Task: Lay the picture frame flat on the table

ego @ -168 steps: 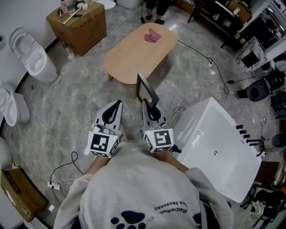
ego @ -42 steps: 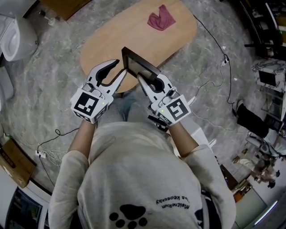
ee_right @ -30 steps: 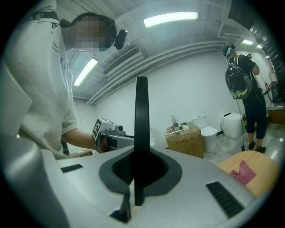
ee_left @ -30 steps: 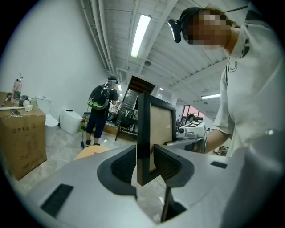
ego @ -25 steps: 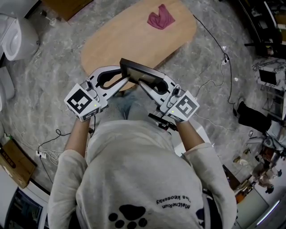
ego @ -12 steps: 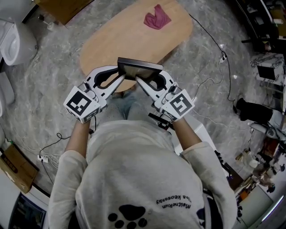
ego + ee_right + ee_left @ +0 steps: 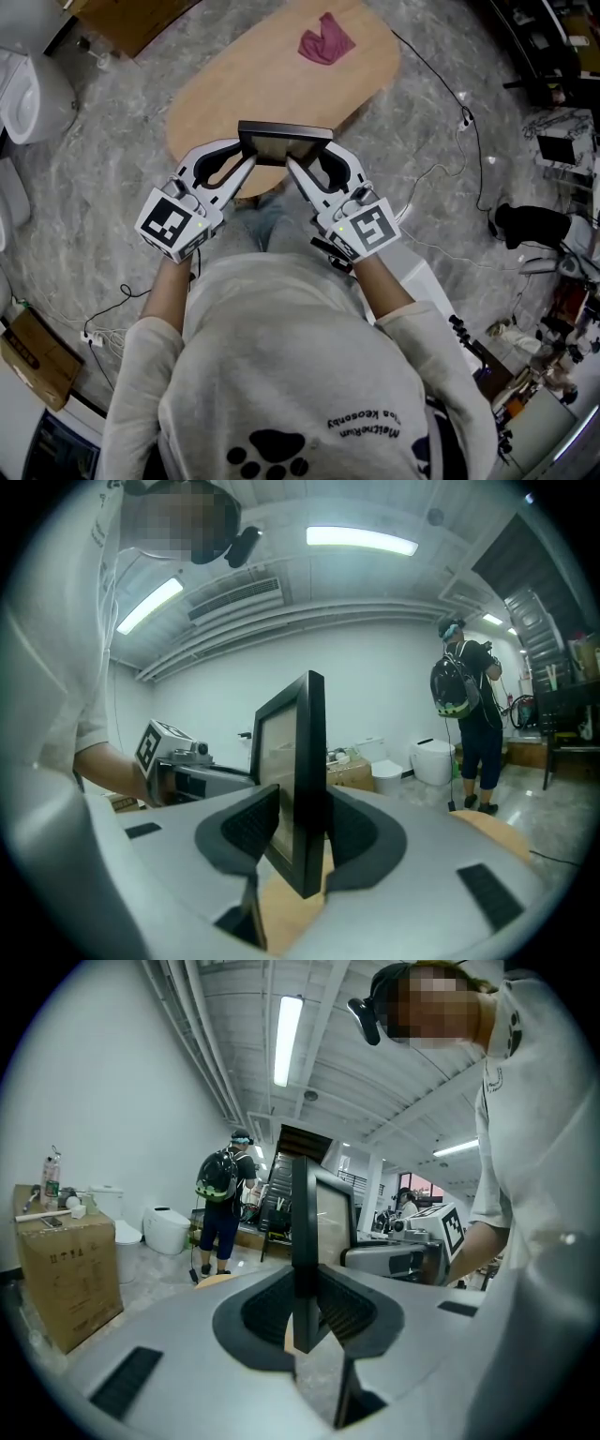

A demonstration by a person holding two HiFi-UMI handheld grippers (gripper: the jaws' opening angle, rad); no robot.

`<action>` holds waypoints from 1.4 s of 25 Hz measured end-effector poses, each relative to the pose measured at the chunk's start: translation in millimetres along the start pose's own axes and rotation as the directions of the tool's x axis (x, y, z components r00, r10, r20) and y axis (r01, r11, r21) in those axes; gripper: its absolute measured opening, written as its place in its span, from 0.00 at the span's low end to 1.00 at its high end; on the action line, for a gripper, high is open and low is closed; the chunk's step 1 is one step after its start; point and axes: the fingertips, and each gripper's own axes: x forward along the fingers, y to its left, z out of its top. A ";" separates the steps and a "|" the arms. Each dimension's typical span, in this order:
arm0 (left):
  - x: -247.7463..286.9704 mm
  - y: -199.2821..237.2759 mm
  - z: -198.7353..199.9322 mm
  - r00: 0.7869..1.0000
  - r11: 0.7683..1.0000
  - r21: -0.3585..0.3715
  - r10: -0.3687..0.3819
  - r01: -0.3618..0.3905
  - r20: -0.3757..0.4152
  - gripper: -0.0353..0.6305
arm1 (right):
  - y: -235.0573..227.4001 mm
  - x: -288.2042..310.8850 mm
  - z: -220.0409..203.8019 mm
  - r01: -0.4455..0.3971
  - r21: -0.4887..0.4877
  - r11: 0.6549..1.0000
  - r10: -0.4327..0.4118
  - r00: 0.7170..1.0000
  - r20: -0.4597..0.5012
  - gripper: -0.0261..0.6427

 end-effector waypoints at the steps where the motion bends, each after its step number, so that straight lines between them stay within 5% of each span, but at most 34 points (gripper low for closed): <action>1: -1.1 1.5 -1.2 1.000 1.000 0.000 0.006 -0.006 0.000 0.18 | -0.6 -0.1 -0.2 0.014 0.003 1.000 -0.014 1.000 0.004 0.25; 18: -0.2 31.9 -41.9 0.992 0.992 -0.036 0.121 -0.122 -0.034 0.18 | -18.9 16.2 -39.5 0.060 0.054 0.997 -0.057 0.997 -0.045 0.18; 35: 21.8 65.9 -120.7 0.990 0.989 -0.072 0.126 -0.130 -0.056 0.18 | -43.3 43.4 -119.9 0.051 0.074 0.996 -0.043 0.993 -0.106 0.17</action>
